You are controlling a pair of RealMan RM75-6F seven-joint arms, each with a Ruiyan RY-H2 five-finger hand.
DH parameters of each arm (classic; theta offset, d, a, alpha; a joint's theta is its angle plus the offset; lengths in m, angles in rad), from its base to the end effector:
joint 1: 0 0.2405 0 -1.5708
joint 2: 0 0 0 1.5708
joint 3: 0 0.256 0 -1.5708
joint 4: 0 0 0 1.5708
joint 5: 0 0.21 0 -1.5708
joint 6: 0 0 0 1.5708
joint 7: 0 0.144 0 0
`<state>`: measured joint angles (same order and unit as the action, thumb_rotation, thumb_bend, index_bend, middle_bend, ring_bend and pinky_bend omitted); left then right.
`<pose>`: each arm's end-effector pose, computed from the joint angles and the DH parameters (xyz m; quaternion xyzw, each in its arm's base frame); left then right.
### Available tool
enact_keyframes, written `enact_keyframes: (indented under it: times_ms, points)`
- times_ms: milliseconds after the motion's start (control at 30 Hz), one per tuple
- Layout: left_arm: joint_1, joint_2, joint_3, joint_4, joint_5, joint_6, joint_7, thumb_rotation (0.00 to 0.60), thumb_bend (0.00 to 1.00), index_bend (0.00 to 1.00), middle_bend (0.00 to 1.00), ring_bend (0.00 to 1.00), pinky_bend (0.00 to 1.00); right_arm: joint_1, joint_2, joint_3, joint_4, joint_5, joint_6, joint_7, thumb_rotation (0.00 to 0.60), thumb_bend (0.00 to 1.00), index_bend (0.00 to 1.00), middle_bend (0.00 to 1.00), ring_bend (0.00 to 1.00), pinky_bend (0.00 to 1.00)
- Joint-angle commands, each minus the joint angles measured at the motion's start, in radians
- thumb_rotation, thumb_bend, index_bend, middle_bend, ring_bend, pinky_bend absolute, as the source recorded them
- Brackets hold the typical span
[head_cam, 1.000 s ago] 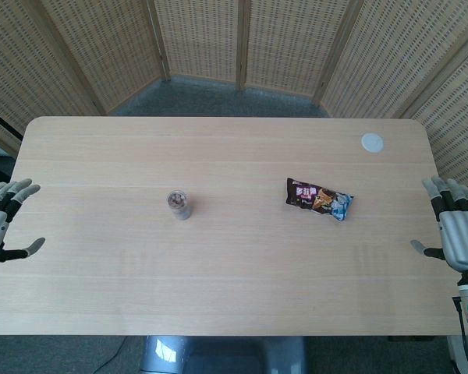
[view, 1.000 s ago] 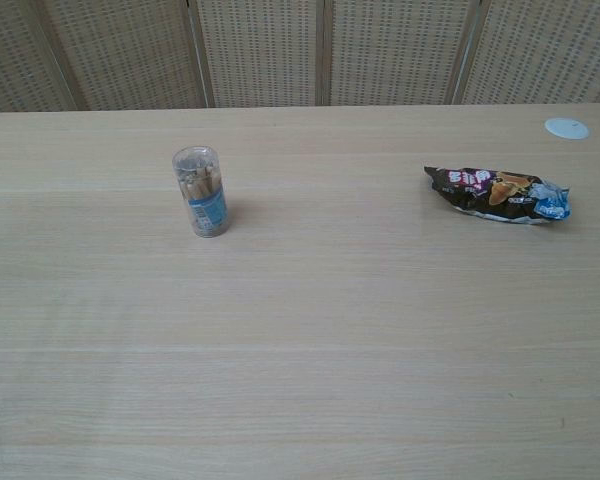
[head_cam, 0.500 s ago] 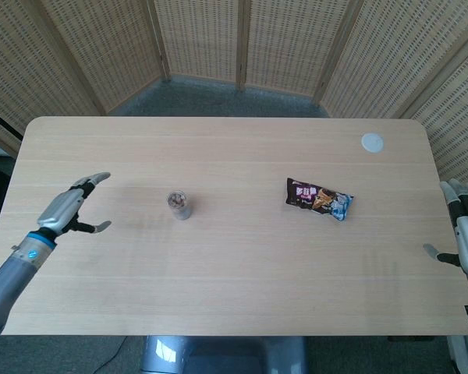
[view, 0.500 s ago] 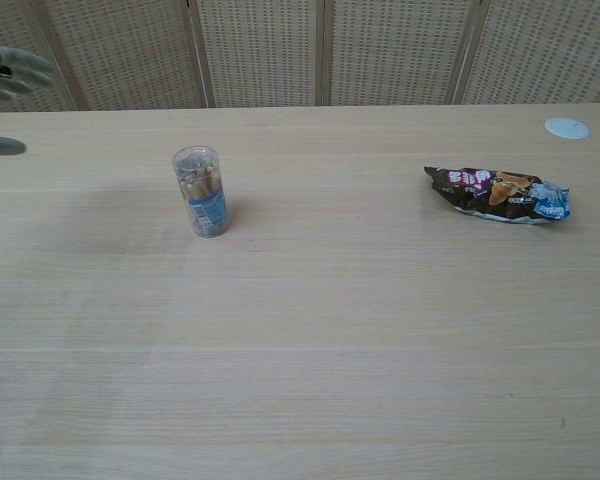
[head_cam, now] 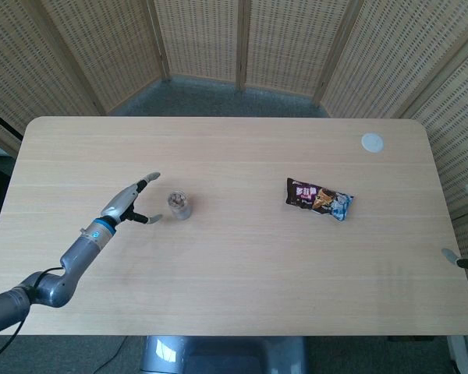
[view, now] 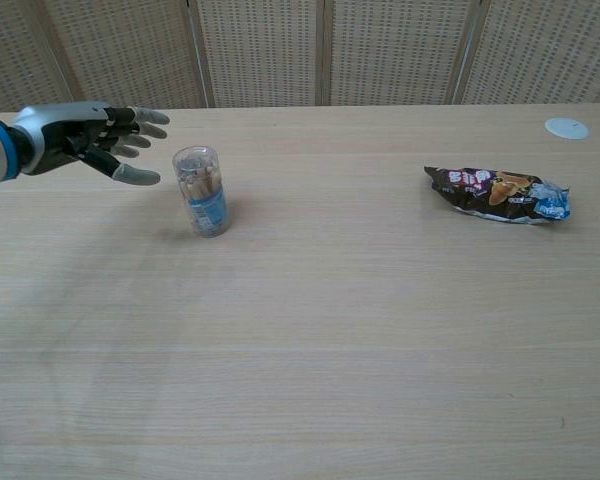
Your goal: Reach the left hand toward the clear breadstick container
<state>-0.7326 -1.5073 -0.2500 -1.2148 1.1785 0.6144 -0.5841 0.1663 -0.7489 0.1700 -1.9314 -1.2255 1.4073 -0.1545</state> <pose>-0.2107 0.3880 -0.0015 -0.5544 -0.6667 -0.4074 0.2867 -0.2696 -0.2193 0.2581 0.5658 -0.3517 0.3340 0.6668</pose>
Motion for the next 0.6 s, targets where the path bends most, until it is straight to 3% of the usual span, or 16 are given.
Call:
enact_keyframes:
  times_ms: [33, 267, 367, 500, 600]
  points:
    - [-0.031, -0.091, -0.017, 0.093, 0.0, -0.04, -0.08, 0.6, 0.3, 0.0, 0.0, 0.0, 0.0, -0.01, 0.02, 0.003, -0.016, 0.004, 0.009, 0.012, 0.6, 0.0, 0.0, 0.0, 0.0, 0.0]
    - [-0.054, -0.179, -0.023, 0.184, 0.043, -0.051, -0.158, 0.6, 0.3, 0.03, 0.0, 0.0, 0.0, -0.034, 0.061, 0.003, -0.047, 0.004, 0.032, 0.029, 0.6, 0.0, 0.0, 0.0, 0.0, 0.0]
    - [-0.061, -0.207, -0.03, 0.208, 0.054, -0.031, -0.167, 0.6, 0.3, 0.12, 0.04, 0.02, 0.0, -0.039, 0.067, 0.003, -0.053, 0.003, 0.036, 0.037, 0.6, 0.0, 0.0, 0.0, 0.0, 0.0]
    - [-0.077, -0.243, -0.038, 0.241, 0.055, -0.015, -0.156, 0.6, 0.35, 0.3, 0.17, 0.16, 0.0, -0.044, 0.073, 0.003, -0.061, -0.003, 0.038, 0.059, 0.6, 0.0, 0.0, 0.0, 0.0, 0.0]
    - [-0.087, -0.287, -0.051, 0.279, 0.036, 0.009, -0.125, 0.6, 0.43, 0.43, 0.33, 0.32, 0.04, -0.049, 0.08, 0.004, -0.062, -0.009, 0.041, 0.076, 0.6, 0.0, 0.0, 0.0, 0.0, 0.0]
